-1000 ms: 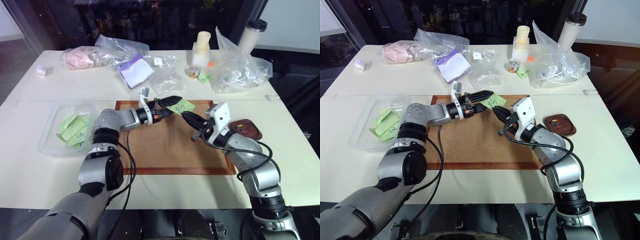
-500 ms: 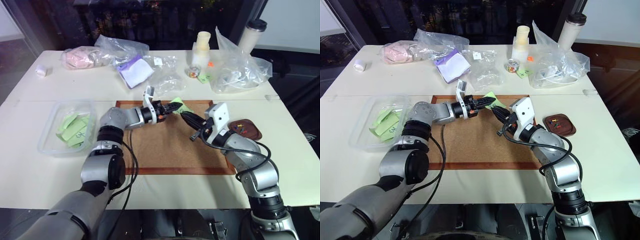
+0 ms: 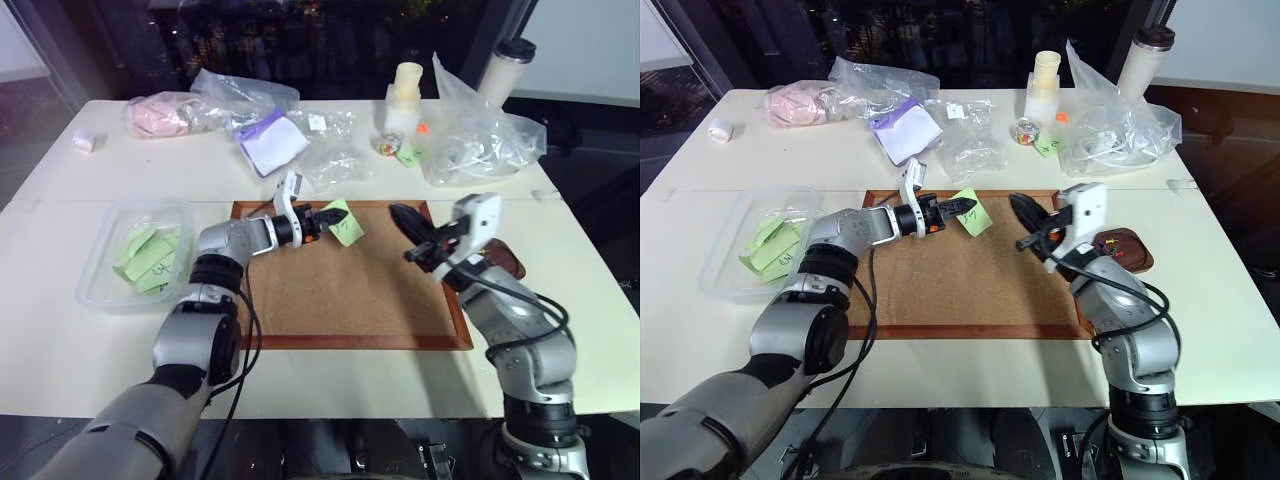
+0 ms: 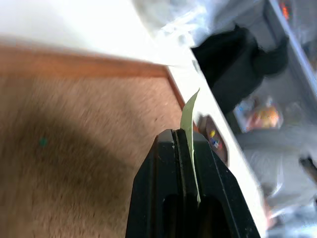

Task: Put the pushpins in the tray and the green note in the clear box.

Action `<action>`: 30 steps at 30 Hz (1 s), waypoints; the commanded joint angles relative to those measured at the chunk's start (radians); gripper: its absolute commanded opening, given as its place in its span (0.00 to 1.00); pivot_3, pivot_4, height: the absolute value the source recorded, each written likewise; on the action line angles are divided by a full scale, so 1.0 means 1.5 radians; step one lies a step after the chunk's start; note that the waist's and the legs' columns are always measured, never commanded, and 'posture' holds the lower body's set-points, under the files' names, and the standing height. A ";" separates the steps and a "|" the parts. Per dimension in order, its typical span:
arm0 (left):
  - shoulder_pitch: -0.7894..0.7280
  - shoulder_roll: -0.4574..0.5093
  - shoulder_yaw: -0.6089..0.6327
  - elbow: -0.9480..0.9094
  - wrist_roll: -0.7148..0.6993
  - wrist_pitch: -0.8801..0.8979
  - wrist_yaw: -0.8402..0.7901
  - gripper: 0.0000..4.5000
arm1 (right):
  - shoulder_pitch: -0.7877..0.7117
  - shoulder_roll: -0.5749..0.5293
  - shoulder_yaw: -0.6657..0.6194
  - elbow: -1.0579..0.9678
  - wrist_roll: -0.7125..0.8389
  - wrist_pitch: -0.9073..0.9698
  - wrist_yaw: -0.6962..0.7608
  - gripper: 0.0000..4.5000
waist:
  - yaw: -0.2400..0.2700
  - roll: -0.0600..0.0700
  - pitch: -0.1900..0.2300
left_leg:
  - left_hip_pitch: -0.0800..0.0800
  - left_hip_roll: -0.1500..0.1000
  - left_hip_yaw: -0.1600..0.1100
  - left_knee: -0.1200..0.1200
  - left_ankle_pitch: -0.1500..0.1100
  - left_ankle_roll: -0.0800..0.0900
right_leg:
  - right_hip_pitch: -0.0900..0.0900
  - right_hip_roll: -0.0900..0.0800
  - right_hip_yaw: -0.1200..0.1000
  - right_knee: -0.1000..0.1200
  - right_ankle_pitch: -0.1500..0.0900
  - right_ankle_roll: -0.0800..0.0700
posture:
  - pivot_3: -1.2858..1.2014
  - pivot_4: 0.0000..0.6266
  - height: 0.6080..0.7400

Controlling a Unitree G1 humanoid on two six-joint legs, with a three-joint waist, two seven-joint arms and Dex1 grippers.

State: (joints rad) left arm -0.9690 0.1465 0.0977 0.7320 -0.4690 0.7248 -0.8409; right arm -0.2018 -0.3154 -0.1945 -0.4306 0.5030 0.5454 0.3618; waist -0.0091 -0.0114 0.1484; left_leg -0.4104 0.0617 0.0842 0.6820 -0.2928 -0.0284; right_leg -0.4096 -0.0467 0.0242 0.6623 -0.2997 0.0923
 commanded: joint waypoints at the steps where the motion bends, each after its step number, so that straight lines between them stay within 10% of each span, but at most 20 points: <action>1: 0.012 0.037 -0.074 -0.153 0.050 -0.109 -0.083 0.01 | 0.026 -0.057 -0.099 0.008 -0.026 0.013 -0.048 0.00 | 0.002 0.000 0.000 | 0.000 0.000 0.001 0.000 0.000 0.000 | 0.000 0.000 0.000 0.000 0.000 0.000 | 0.52 0.24 0.95; 16: 0.049 0.070 -0.147 -0.295 0.087 -0.153 -0.111 0.01 | 0.061 -0.122 -0.103 0.157 -0.128 0.008 -0.076 0.00 | -0.003 0.001 0.000 | 0.001 0.000 0.000 0.000 -0.002 0.003 | 0.000 0.001 0.001 0.000 0.000 0.000 | 0.52 0.24 0.95; 25: 0.046 0.065 -0.141 -0.324 0.074 -0.124 -0.088 0.00 | 0.055 -0.109 -0.104 0.162 -0.135 0.015 -0.096 0.95 | -0.001 0.001 0.000 | 0.001 0.000 0.000 0.000 -0.002 0.003 | 0.000 0.000 0.001 0.000 0.000 0.000 | 0.52 0.24 0.95; 30: 0.051 0.066 -0.137 -0.335 0.068 -0.115 -0.084 0.00 | 0.055 -0.101 -0.112 0.155 -0.127 0.009 -0.096 0.97 | -0.002 0.001 0.000 | 0.001 0.000 0.000 0.000 -0.002 0.003 | 0.000 0.000 0.001 0.000 0.000 0.000 | 0.52 0.24 0.95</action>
State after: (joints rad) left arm -0.8714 0.2441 -0.1325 0.2673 -0.3476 0.5496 -0.9709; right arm -0.1121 -0.4709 -0.3323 -0.1704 0.3009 0.5757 0.2206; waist -0.0121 -0.0096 0.1488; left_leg -0.4092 0.0620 0.0841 0.6818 -0.2952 -0.0239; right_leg -0.4096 -0.0459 0.0259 0.6629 -0.2997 0.0923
